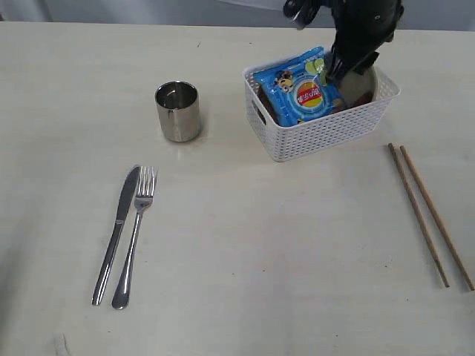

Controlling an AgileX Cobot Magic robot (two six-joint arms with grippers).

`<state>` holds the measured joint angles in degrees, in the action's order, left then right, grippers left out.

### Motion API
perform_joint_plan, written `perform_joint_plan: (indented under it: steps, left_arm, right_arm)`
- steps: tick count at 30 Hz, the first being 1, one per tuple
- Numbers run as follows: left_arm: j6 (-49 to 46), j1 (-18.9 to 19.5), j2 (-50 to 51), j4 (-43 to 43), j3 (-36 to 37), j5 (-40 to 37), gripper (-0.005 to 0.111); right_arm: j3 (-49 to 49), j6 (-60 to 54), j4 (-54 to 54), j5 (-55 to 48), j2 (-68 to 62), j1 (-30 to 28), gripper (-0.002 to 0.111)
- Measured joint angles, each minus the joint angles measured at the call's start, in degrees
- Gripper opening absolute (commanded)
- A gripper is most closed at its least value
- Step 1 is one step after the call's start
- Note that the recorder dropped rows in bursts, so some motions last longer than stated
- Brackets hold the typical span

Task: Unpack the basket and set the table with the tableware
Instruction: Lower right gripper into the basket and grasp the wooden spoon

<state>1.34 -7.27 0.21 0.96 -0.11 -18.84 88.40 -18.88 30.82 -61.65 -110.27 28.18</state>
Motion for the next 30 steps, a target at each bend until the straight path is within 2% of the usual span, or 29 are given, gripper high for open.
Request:
perform_joint_plan:
  steps: [2,5,23,30]
  left_arm:
    - [0.0,0.0,0.0,0.0,0.0,0.0,0.0]
    - [0.0,0.0,0.0,0.0,0.0,0.0,0.0]
    - [0.0,0.0,0.0,0.0,0.0,0.0,0.0]
    - [0.0,0.0,0.0,0.0,0.0,0.0,0.0]
  right_arm:
    - [0.0,-8.6,-1.3,-1.5,0.0,1.7,0.046]
    - [0.0,-14.0,-2.2,-0.8,-0.5,2.9,0.046]
    - [-2.3,-19.5,0.7,-1.5,-4.9,2.3,0.046]
    - [-6.0,-16.7,9.4,0.1,-4.9,1.5,0.046]
